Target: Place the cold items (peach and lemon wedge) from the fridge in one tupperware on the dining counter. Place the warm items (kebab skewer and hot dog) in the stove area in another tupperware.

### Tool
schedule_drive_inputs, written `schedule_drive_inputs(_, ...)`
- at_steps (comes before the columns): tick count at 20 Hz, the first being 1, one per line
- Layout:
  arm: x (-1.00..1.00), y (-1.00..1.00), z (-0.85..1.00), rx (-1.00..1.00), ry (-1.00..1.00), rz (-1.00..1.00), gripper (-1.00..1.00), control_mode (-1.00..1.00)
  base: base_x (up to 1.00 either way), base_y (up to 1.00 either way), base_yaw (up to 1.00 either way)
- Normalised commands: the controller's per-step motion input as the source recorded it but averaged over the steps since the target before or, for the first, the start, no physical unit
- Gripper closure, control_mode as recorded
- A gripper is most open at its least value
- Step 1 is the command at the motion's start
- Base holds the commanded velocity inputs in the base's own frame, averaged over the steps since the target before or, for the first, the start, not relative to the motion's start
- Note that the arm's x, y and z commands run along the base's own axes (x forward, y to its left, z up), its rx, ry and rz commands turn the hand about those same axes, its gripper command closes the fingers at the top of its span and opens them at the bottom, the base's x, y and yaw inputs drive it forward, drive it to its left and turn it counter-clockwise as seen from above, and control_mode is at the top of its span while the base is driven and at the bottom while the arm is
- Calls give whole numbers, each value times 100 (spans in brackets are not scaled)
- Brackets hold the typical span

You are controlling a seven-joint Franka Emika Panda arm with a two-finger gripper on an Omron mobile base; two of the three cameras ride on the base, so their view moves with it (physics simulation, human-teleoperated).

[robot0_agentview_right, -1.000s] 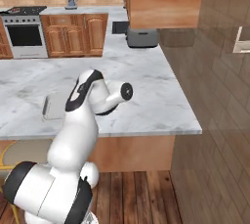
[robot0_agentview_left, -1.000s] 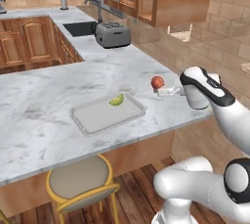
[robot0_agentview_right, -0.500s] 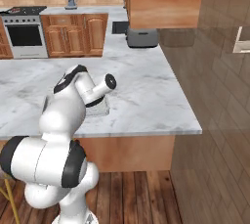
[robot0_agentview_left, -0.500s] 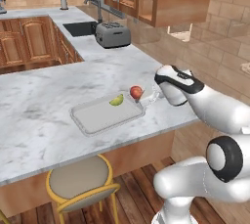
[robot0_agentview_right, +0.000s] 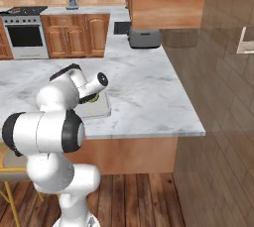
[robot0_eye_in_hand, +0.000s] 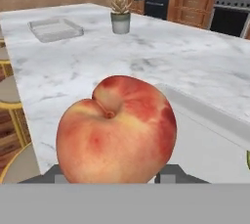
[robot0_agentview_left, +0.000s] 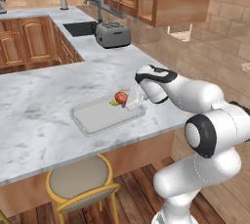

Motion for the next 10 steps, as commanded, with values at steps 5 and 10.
schedule_drive_inputs(5,42,2,-41,0,-1,16,100,-100,0,0,0)
schedule_drive_inputs(10,48,5,-48,-1,-1,15,100,-100,0,0,0)
